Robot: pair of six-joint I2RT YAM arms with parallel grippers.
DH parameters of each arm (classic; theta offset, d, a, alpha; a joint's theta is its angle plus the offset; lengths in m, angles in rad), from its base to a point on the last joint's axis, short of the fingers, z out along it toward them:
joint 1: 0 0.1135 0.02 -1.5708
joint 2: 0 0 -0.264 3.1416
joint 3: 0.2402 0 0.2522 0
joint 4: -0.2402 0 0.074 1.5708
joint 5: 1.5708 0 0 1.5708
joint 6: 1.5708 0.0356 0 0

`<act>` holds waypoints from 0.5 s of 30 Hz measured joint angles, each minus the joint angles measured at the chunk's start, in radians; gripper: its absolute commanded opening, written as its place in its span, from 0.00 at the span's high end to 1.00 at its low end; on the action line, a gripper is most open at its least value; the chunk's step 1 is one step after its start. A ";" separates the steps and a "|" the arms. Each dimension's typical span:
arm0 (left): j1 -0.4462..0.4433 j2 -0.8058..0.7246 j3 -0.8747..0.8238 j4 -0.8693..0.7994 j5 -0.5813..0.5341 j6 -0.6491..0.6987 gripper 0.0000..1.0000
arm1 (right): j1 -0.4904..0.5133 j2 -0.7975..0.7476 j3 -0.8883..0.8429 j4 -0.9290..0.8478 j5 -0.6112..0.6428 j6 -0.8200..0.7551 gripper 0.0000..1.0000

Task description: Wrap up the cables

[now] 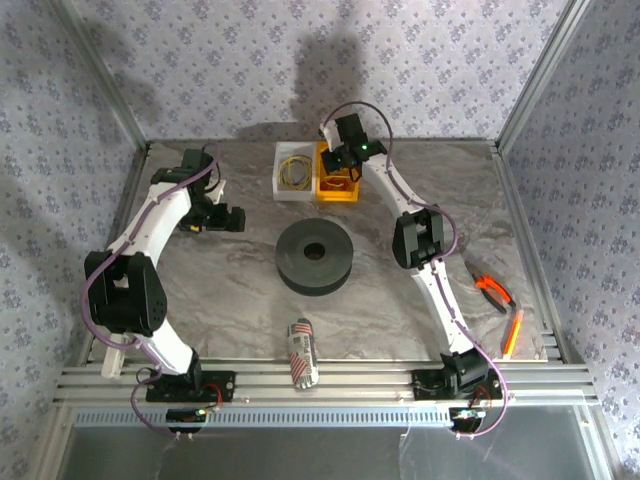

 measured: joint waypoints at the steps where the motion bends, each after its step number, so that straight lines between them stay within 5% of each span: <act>1: 0.000 0.000 0.000 0.000 0.000 0.002 0.00 | 0.000 -0.003 0.000 0.000 -0.001 -0.003 1.00; 8: 0.000 0.000 0.000 0.000 0.000 0.007 0.00 | 0.000 -0.019 0.000 0.001 -0.008 -0.014 0.98; 11: 0.000 0.000 0.000 0.000 0.000 0.007 0.00 | 0.000 -0.021 0.000 0.001 -0.015 -0.016 0.65; 15: 0.000 0.000 0.000 0.000 0.000 0.007 0.00 | -0.005 -0.021 0.000 0.001 -0.029 -0.025 0.58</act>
